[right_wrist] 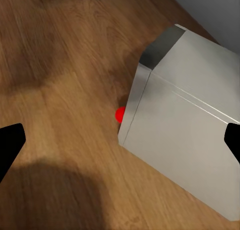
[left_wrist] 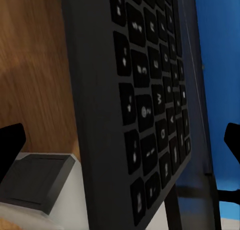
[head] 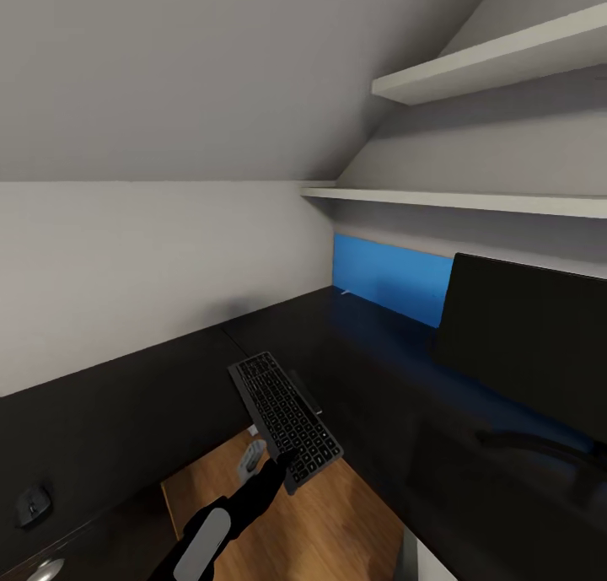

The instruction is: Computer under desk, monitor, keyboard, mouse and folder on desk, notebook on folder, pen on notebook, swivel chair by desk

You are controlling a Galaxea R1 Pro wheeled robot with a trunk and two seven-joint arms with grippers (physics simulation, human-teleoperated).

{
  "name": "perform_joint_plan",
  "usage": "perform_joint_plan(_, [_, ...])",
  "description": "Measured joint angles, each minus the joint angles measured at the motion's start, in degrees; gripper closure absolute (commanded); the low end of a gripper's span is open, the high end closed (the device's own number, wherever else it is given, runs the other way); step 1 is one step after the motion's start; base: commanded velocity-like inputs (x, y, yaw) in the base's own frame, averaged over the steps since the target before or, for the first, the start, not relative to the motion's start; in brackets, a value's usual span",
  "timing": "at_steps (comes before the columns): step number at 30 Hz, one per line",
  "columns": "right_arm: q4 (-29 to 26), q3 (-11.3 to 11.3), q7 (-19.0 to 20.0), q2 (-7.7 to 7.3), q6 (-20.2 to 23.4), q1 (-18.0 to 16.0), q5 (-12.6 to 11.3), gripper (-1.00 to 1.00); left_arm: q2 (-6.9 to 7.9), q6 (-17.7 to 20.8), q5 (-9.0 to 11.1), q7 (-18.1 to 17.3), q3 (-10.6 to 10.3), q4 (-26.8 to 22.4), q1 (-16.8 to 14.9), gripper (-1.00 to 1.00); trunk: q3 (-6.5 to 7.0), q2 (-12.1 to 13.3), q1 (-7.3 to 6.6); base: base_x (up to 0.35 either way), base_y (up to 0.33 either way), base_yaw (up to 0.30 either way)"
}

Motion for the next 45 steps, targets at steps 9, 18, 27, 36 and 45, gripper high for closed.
perform_joint_plan(9, [0.00,0.00,0.00,0.00,0.00,0.00,0.01,-1.00,-0.01,0.00,0.08,0.04,0.05,0.19,0.01,-1.00,0.00,0.00,0.00,0.000,0.000,0.000])
perform_joint_plan(18, [0.00,0.00,0.00,0.00,0.00,0.00,0.02,-1.00,-0.01,0.01,0.24,0.07,0.11,1.21,0.02,-1.00,0.00,0.00,0.00,0.000,0.000,0.000])
perform_joint_plan(27, [0.00,0.00,0.00,0.00,0.00,0.00,0.00,-1.00,-0.15,0.00,0.25,0.20,0.02,1.31,0.00,-1.00,0.00,0.00,0.00,0.000,0.000,0.000])
perform_joint_plan(36, [0.00,0.00,0.00,0.00,0.00,0.00,0.01,-1.00,-0.19,0.16,0.35,0.41,0.14,1.32,0.01,-1.00,-0.53,-1.19,0.65,0.000,0.000,0.000])
perform_joint_plan(45, [0.00,0.00,0.00,0.00,0.00,0.00,-0.02,-1.00,-0.19,0.14,0.30,0.38,0.19,1.32,0.00,-1.00,-1.62,-3.61,1.98,0.000,0.000,0.000])
